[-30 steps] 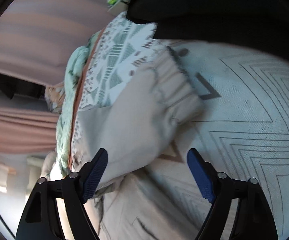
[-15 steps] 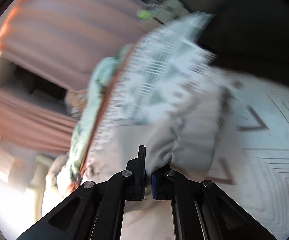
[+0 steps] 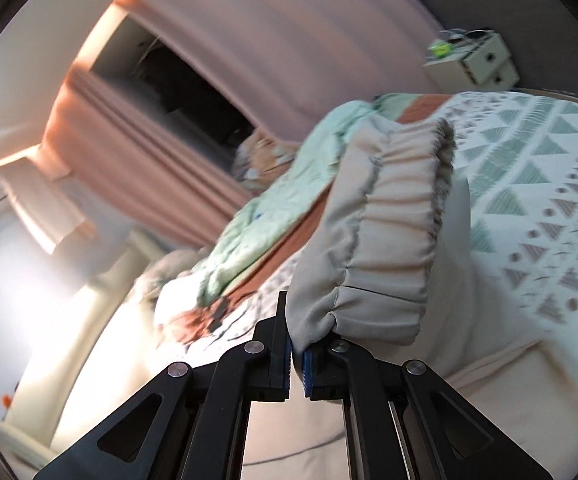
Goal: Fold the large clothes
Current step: 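Lift the sleeve and carry it across the jacket front with the right gripper, then lay the sleeve on the jacket front and open the right gripper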
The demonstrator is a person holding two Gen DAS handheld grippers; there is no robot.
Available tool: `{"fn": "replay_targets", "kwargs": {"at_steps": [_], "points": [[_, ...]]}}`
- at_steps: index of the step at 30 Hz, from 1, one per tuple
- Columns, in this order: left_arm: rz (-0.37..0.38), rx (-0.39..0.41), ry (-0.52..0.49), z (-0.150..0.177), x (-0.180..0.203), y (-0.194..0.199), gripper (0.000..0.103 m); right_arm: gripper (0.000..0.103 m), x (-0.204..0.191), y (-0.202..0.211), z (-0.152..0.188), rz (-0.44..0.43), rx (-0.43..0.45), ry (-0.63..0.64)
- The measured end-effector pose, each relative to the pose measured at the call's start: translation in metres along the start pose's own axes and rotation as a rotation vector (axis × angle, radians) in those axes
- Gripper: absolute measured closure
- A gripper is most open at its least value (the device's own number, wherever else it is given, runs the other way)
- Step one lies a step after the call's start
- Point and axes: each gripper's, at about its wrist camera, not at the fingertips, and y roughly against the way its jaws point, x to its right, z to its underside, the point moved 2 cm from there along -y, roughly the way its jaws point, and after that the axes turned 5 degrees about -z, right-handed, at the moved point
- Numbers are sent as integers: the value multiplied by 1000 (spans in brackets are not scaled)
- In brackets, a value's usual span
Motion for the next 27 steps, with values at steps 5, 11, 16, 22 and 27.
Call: {"fn": "replay_targets", "kwargs": {"at_steps": [5,11,16,22,27], "points": [[-9,42,39,-7,-39,31,9,97,-42,-23,27,-62,-51,28],[-38,57,64,-5,-81,55,9,96,-76,-68,78,-20,-199,87],[-49,67,101,-6,-109,66,9,29,-85,-116,126,36,-428,110],[-67,81,104,-5,-122,73,9,26,-85,-116,144,18,-479,116],[-56,69,122,-4,-120,64,9,26,-90,-94,135,40,-462,154]]}}
